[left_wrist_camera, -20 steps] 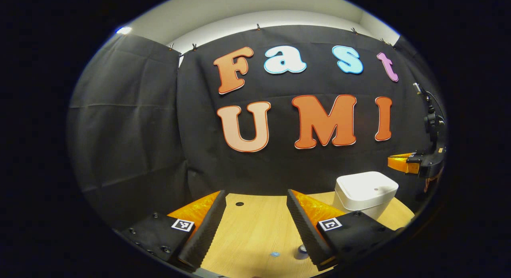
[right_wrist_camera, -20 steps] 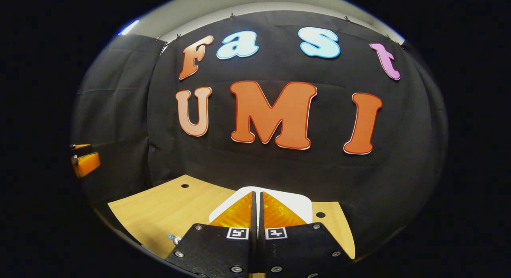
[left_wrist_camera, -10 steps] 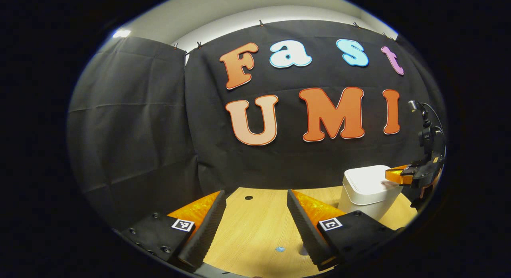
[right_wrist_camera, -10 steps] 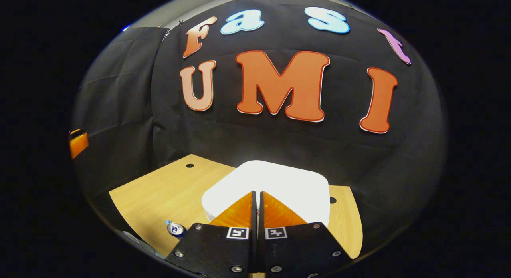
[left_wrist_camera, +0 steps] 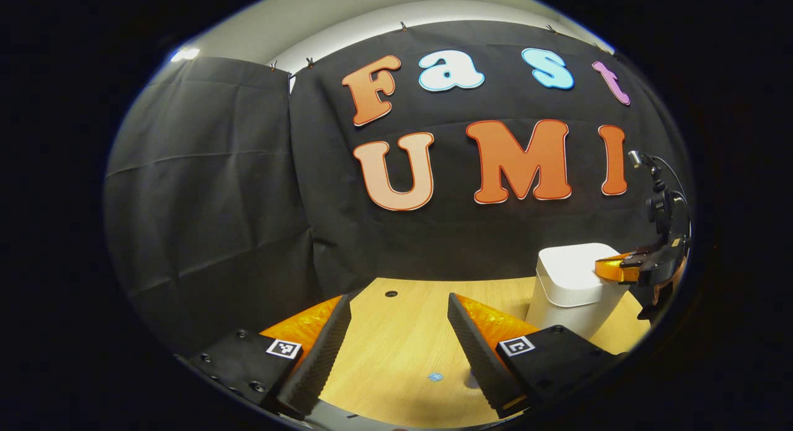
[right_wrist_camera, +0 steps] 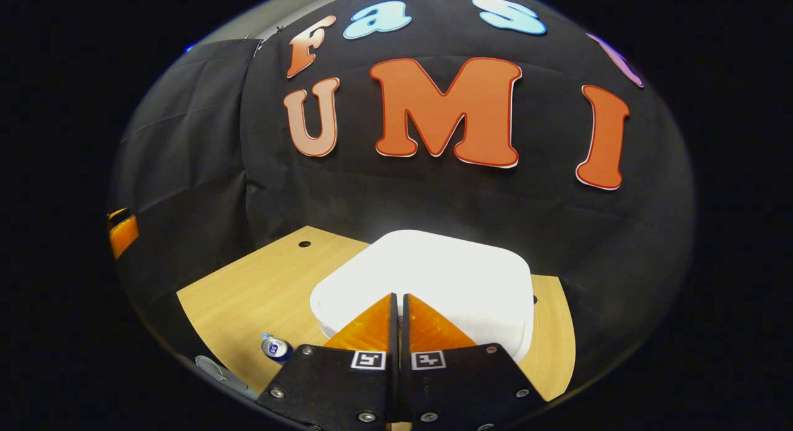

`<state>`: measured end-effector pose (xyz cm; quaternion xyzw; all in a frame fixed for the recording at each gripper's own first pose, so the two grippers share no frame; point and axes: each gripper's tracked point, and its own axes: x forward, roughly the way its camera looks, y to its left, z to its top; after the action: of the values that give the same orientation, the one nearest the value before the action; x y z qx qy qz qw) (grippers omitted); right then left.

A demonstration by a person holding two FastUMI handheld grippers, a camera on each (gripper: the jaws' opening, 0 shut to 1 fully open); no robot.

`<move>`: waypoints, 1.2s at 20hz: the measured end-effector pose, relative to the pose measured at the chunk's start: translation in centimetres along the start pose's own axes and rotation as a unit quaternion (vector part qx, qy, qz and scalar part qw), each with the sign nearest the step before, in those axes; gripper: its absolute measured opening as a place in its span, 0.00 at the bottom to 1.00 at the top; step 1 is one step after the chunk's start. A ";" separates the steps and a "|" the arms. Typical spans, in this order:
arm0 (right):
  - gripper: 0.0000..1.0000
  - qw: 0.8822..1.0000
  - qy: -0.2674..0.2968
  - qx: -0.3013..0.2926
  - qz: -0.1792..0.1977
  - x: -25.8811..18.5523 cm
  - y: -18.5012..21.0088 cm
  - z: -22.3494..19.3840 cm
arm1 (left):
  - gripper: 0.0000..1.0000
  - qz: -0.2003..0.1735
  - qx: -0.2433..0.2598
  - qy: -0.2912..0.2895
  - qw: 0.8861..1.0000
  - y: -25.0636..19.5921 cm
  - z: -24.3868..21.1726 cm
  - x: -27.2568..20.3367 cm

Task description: Press the lid of the desktop garbage bin to open it, pick up the crumpled paper on the desktop and throw it into the bin, then pick up the pop can on the desktop and drop it into the bin, and finally close the garbage bin lid.

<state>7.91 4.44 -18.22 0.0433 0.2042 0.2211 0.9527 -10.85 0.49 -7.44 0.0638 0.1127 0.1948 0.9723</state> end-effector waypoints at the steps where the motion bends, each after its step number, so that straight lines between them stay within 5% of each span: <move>1: 0.01 1.000 0.005 0.011 0.001 -0.3 0.0 0.0 | 1.00 -0.001 0.001 0.001 1.000 -0.3 0.1 0.0; 8: 0.01 0.999 -0.035 -0.006 0.008 -1.1 0.2 1.3 | 1.00 -0.016 0.005 0.007 1.000 -0.2 -0.9 1.1; 16: 0.01 0.985 -0.157 -0.028 -0.063 -3.5 0.9 8.7 | 1.00 -0.068 -0.012 0.025 0.997 1.7 -3.1 6.3; 18: 0.13 0.979 -0.185 -0.042 -0.079 -4.1 1.5 10.1 | 1.00 -0.090 -0.009 0.034 0.995 1.6 -4.1 7.8; 21: 0.45 0.974 -0.188 -0.060 -0.112 -4.5 2.0 10.1 | 1.00 -0.129 -0.014 0.044 0.991 0.8 -5.1 9.7; 24: 0.59 0.978 -0.176 -0.048 -0.105 -4.4 4.1 9.0 | 0.96 -0.168 -0.009 0.065 0.984 -0.5 -7.3 11.3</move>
<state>6.31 6.25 -7.63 0.0139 0.0262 0.1185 0.9925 -2.31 5.08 -16.76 0.0222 0.1834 0.0332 0.9822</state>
